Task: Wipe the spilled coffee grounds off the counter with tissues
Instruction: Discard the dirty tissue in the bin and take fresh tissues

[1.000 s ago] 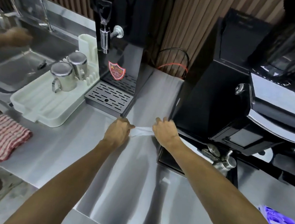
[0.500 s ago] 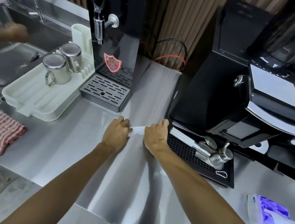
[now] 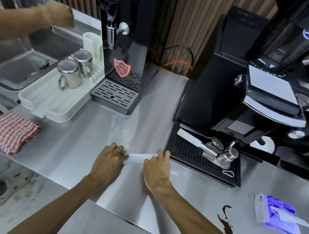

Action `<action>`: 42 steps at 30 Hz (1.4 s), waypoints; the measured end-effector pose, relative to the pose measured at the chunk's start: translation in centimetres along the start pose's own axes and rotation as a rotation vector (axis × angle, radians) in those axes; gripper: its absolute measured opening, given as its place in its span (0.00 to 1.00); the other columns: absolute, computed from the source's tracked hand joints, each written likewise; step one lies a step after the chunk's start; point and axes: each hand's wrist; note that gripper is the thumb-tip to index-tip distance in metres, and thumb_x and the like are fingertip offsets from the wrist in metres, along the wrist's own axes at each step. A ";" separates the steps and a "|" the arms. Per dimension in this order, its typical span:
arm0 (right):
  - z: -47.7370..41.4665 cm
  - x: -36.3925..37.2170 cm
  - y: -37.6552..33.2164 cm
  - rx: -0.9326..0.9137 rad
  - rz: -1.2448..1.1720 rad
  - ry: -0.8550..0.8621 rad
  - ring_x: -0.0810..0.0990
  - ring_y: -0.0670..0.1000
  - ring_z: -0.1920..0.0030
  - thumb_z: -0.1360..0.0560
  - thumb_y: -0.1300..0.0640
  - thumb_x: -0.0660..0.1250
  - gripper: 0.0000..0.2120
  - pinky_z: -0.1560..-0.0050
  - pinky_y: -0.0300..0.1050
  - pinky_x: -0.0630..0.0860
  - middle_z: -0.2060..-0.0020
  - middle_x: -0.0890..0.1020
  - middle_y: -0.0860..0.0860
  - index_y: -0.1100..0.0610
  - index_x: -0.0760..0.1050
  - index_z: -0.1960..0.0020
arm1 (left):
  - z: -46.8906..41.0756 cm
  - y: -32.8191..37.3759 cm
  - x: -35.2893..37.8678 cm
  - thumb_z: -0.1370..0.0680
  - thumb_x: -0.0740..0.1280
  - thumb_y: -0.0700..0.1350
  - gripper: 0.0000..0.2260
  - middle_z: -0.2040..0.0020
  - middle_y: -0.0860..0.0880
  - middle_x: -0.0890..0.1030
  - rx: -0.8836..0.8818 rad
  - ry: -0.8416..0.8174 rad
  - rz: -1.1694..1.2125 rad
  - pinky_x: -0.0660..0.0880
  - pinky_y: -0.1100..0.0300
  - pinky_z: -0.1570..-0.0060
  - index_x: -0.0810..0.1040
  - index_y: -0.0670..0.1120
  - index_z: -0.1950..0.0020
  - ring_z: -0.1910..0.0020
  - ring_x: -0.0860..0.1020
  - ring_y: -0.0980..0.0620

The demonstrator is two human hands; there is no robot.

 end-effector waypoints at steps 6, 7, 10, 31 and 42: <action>3.1 2.1 1.4 0.056 -0.095 0.040 0.65 0.55 0.44 0.20 0.54 0.56 0.10 0.42 0.53 0.60 0.60 0.77 0.48 0.50 0.76 0.46 | 1.7 3.1 0.2 0.40 0.79 0.41 0.13 0.60 0.51 0.77 0.008 0.013 0.025 0.69 0.57 0.68 0.84 0.49 0.58 0.63 0.72 0.48; 3.6 2.5 2.0 0.071 -0.111 0.057 0.65 0.55 0.44 0.20 0.54 0.55 0.11 0.42 0.53 0.60 0.57 0.79 0.49 0.50 0.76 0.46 | 1.7 3.8 0.3 0.40 0.79 0.41 0.13 0.59 0.51 0.77 0.008 0.006 0.030 0.70 0.57 0.67 0.84 0.49 0.57 0.62 0.72 0.48; 4.9 4.0 3.3 0.132 -0.179 0.131 0.66 0.55 0.46 0.20 0.55 0.56 0.11 0.45 0.53 0.61 0.54 0.78 0.50 0.53 0.77 0.48 | 1.6 5.5 0.5 0.41 0.80 0.40 0.14 0.59 0.51 0.79 0.009 -0.002 0.055 0.72 0.57 0.67 0.85 0.48 0.57 0.62 0.73 0.48; 6.2 9.4 4.2 0.304 -0.433 0.299 0.72 0.56 0.52 0.29 0.48 0.67 0.18 0.56 0.53 0.62 0.44 0.78 0.51 0.57 0.79 0.43 | 0.1 12.1 2.3 0.22 0.65 0.42 0.16 0.41 0.40 0.77 -0.039 0.042 0.068 0.76 0.51 0.51 0.75 0.40 0.35 0.48 0.76 0.41; 7.4 10.8 5.0 0.296 -0.439 0.292 0.71 0.57 0.50 0.24 0.40 0.58 0.27 0.52 0.56 0.63 0.43 0.77 0.52 0.56 0.73 0.33 | -1.2 13.4 2.6 0.19 0.55 0.50 0.19 0.36 0.40 0.75 -0.145 -0.044 0.050 0.71 0.52 0.39 0.76 0.43 0.36 0.40 0.74 0.46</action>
Point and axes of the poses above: each hand's wrist, its own z-axis away from the middle knuckle, its own x-axis out of the palm, y = z × x
